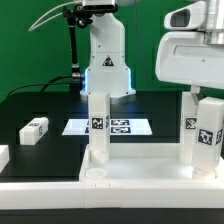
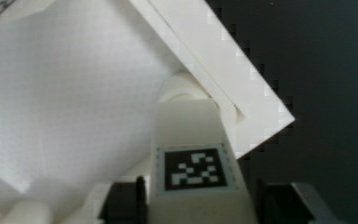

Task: Assemble desk

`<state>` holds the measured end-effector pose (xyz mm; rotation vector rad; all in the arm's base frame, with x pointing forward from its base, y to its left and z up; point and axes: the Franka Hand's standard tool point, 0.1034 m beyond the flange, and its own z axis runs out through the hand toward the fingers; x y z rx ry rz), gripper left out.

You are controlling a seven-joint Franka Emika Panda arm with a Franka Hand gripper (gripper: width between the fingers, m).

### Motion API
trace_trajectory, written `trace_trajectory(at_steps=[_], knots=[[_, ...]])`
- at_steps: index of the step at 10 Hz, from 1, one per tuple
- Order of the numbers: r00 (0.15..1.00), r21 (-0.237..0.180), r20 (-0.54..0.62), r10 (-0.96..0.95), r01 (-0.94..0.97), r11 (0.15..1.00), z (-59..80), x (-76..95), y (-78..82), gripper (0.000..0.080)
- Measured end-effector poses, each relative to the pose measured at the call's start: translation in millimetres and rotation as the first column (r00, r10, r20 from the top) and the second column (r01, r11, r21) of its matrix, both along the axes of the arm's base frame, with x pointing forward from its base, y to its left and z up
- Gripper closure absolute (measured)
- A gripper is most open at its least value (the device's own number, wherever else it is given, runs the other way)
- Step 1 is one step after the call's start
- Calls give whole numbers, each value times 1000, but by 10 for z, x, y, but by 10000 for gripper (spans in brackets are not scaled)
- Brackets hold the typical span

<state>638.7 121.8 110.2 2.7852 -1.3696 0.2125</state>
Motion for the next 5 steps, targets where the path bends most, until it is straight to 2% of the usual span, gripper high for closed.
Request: trace_trajectory(at_steps=[2, 3, 5], knots=[[954, 75, 17, -298, 296, 952, -9, 9, 3, 508], [873, 166, 17, -487, 477, 863, -13, 4, 3, 508], [722, 262, -28, -691, 673, 692, -3, 19, 81, 508]])
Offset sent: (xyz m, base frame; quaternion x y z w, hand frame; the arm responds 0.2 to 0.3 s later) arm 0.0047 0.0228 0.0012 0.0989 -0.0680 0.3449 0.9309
